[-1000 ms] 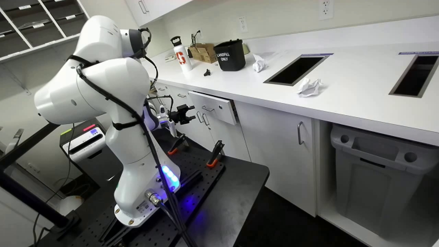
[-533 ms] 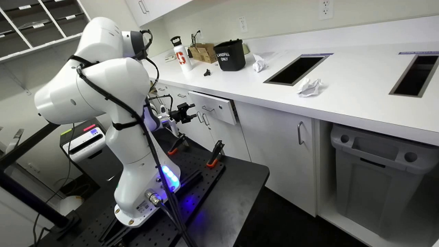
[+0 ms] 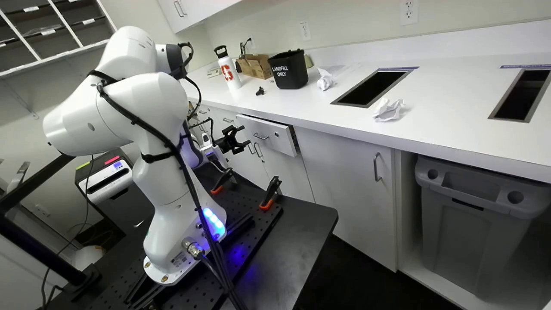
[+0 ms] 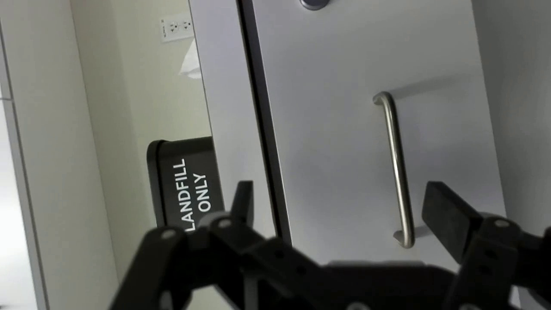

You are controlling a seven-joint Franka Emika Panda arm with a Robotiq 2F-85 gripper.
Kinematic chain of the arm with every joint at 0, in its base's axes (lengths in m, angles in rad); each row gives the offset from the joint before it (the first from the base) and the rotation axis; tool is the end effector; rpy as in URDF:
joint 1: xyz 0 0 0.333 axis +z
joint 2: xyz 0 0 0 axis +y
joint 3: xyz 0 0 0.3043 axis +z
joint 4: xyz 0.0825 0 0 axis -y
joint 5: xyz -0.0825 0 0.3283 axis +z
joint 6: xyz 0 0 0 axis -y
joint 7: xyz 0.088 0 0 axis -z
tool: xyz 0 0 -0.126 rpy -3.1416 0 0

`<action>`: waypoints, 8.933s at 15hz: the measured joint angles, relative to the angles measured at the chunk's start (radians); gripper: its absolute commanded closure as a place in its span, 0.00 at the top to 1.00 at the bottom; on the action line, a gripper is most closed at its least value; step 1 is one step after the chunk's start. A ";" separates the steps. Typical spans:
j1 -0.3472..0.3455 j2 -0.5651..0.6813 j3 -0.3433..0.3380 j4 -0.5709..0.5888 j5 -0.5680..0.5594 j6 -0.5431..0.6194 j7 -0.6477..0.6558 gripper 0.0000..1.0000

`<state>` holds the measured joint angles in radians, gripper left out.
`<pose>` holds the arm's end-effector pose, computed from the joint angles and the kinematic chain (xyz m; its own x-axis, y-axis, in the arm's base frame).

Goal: Open the first drawer from the right, place the black tongs in the open drawer

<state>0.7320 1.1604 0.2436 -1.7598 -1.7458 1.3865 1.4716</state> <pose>0.3900 0.3286 0.0028 0.5697 0.8055 0.1628 -0.0926 -0.1340 0.9867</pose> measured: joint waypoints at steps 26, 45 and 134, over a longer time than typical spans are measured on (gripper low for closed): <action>-0.067 0.242 -0.008 0.336 -0.127 -0.006 -0.150 0.61; -0.034 0.251 0.009 0.328 -0.101 -0.060 -0.174 0.03; -0.296 -0.642 -0.026 0.024 0.874 0.809 -0.001 1.00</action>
<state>0.4365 0.5181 0.2174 -1.7358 -0.8720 2.1955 1.4711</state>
